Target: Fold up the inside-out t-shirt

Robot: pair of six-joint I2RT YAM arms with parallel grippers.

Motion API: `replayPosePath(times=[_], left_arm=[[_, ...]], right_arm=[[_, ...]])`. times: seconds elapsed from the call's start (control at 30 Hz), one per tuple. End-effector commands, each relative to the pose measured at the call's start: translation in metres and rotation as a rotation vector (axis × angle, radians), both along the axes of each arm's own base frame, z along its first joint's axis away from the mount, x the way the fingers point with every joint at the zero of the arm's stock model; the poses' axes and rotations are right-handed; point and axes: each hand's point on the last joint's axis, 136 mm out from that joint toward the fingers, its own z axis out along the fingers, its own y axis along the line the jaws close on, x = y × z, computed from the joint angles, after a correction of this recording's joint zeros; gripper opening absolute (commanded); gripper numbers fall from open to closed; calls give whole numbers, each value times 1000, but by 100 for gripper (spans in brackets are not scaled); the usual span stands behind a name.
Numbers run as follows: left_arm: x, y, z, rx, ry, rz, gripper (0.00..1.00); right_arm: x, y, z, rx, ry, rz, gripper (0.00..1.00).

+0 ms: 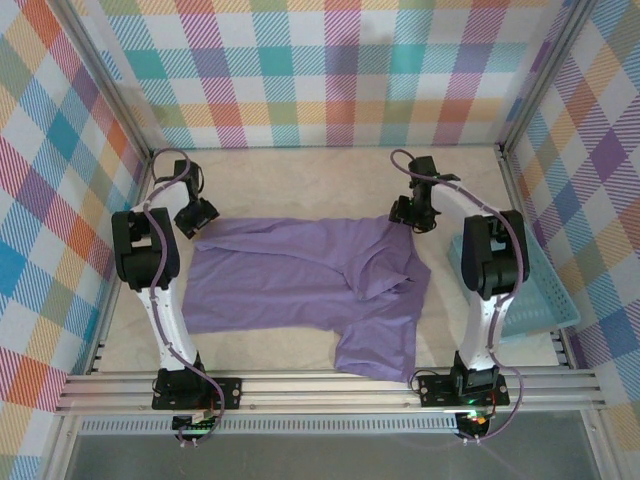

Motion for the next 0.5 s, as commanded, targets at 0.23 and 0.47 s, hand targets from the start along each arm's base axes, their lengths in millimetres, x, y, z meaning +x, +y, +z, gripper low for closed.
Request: replayPosePath(times=[0.23, 0.47], left_arm=[[-1, 3, -12, 9, 17, 69, 29], [-1, 7, -11, 26, 18, 80, 25]], right_arm=[[37, -8, 1, 47, -50, -27, 27], [55, -23, 17, 37, -105, -45, 10]])
